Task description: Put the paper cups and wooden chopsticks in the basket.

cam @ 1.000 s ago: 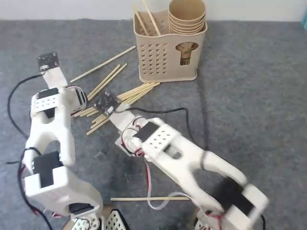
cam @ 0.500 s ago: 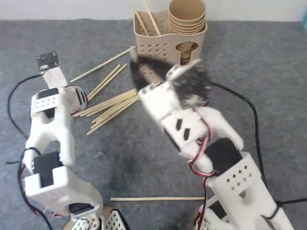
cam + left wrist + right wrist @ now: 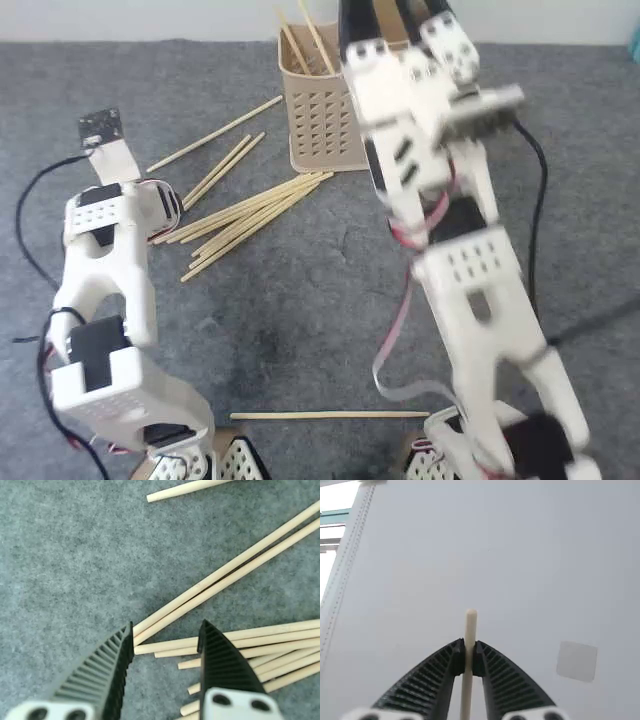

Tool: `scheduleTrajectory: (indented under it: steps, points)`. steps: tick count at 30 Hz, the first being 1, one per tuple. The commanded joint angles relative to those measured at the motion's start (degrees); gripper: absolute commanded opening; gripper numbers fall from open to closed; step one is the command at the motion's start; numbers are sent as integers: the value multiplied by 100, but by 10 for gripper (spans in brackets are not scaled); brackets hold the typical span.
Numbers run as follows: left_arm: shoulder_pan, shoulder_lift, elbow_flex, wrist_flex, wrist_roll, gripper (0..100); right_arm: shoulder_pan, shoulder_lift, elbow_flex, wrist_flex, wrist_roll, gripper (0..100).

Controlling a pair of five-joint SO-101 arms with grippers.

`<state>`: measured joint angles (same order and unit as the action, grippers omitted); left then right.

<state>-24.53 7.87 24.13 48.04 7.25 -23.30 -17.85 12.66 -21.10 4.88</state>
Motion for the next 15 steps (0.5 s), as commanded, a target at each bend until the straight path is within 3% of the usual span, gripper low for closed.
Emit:
scheduleTrajectory:
  steps: [1, 8, 15]
  points:
    - [62, -26, -136, -114, -9, 202, 145, 1033, -1327, -136, 9, 8]
    - [70, -26, -136, -132, -18, 202, 119, 3011, -3244, -127, 510, 8]
    - [79, -26, -145, -220, -18, 202, 163, 4066, -3710, -127, 668, 8]
